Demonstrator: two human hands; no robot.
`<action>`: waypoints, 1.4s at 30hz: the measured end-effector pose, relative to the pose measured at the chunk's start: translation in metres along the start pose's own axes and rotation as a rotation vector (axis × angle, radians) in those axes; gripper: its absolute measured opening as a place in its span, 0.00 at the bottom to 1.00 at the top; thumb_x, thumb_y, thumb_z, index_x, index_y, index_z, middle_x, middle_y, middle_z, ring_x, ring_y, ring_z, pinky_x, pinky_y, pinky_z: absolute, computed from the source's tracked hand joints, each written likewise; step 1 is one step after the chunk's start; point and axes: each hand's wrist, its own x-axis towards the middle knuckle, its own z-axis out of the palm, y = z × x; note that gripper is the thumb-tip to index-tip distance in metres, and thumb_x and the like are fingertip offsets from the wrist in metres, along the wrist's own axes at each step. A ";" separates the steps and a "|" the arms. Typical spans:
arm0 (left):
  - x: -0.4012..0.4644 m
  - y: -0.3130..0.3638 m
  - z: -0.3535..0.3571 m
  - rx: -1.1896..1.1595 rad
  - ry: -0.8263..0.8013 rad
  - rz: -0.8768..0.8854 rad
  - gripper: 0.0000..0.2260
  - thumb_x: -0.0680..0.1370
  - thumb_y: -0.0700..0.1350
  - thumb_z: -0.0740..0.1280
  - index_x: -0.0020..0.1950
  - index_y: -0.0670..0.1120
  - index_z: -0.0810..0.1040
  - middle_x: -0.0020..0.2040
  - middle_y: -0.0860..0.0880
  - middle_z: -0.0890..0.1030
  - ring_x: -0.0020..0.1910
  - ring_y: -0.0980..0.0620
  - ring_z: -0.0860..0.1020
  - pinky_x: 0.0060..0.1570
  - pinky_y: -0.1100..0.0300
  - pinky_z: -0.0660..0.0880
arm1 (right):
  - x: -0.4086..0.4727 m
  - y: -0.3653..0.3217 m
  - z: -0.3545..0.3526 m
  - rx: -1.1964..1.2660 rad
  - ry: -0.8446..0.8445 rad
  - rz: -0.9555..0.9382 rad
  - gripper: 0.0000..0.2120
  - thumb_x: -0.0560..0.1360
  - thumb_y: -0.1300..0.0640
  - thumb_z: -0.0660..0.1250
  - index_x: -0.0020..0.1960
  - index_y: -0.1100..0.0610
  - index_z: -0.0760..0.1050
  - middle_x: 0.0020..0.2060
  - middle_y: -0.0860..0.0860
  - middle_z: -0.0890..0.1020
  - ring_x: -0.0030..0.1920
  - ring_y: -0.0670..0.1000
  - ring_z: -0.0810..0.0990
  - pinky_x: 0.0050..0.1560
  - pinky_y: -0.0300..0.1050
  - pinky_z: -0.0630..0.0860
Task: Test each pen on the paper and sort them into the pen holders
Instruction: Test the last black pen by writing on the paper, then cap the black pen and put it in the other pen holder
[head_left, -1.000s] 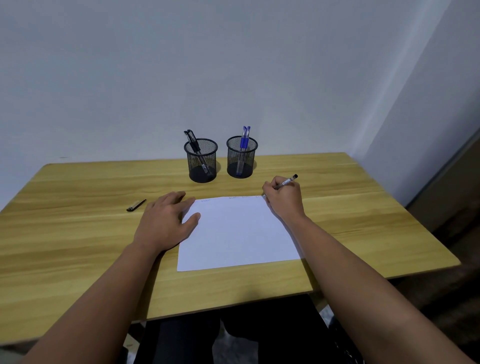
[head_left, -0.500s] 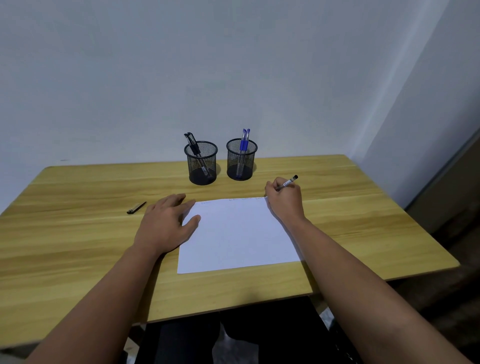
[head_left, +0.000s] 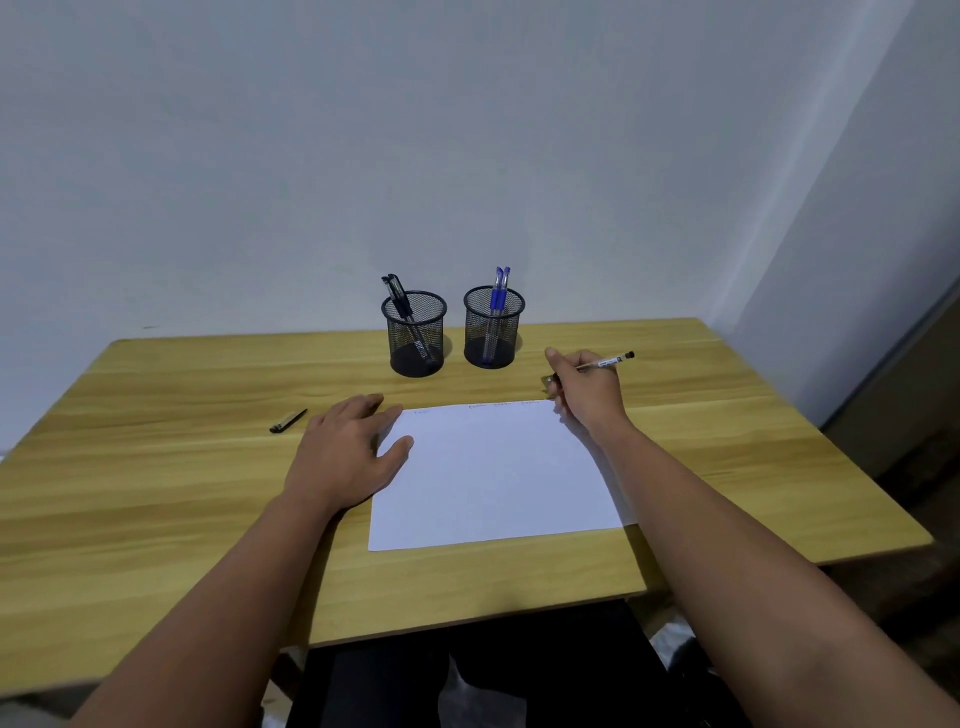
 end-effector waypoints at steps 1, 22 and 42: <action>-0.001 0.001 -0.001 -0.016 -0.004 -0.002 0.30 0.74 0.68 0.57 0.70 0.56 0.77 0.72 0.51 0.75 0.73 0.48 0.70 0.67 0.44 0.67 | 0.000 -0.007 0.001 0.001 0.027 -0.042 0.14 0.82 0.56 0.73 0.44 0.61 0.72 0.32 0.57 0.75 0.23 0.42 0.72 0.25 0.34 0.70; -0.009 -0.064 -0.060 0.018 0.101 -0.249 0.08 0.79 0.51 0.69 0.55 0.52 0.83 0.51 0.52 0.79 0.50 0.47 0.78 0.42 0.52 0.76 | -0.045 -0.028 0.102 -0.085 -0.493 -0.038 0.04 0.80 0.61 0.74 0.54 0.59 0.87 0.48 0.60 0.90 0.28 0.44 0.77 0.26 0.36 0.70; 0.020 -0.008 -0.066 -0.626 0.055 -0.184 0.10 0.80 0.36 0.69 0.54 0.50 0.85 0.48 0.52 0.85 0.47 0.50 0.82 0.48 0.52 0.82 | -0.054 -0.023 0.100 -0.269 -0.626 -0.205 0.06 0.76 0.68 0.77 0.53 0.66 0.86 0.33 0.49 0.81 0.26 0.38 0.74 0.30 0.29 0.69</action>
